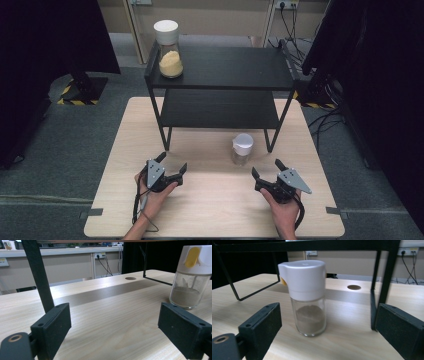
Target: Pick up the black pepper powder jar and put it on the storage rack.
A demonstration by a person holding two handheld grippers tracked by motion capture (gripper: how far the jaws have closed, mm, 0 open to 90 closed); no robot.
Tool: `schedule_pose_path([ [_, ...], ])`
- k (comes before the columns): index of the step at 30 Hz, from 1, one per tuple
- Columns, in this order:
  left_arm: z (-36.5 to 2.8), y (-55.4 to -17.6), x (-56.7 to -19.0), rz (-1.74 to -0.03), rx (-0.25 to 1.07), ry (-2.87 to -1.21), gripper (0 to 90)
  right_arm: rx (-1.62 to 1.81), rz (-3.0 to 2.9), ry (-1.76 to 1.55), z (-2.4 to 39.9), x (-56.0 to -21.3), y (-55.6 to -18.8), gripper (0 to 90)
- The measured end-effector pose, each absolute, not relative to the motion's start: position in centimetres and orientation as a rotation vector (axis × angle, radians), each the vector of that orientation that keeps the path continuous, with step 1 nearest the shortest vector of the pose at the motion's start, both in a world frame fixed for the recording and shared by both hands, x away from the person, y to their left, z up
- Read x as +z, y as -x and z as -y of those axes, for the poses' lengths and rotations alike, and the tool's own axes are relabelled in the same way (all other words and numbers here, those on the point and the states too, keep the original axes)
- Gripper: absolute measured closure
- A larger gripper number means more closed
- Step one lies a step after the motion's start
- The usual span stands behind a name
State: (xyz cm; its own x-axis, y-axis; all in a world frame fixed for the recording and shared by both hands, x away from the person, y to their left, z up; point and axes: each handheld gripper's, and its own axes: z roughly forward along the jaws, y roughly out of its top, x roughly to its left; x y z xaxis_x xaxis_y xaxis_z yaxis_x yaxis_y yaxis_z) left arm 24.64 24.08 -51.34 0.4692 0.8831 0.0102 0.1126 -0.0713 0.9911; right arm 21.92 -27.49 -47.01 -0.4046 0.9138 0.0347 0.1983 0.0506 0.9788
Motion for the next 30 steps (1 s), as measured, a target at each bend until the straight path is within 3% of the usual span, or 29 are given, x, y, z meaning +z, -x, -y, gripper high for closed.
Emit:
schedule_pose_path([
  [15,-24.1,-24.7,-51.3,-0.910,0.803,-1.522,10.8,1.360,-1.762,-1.102,23.8,-47.0,-26.9,13.1],
  [30,-24.1,-24.7,-51.3,-0.908,0.803,-1.527,10.6,1.342,-1.797,-1.116,22.7,-47.6,-29.2,21.4],
])
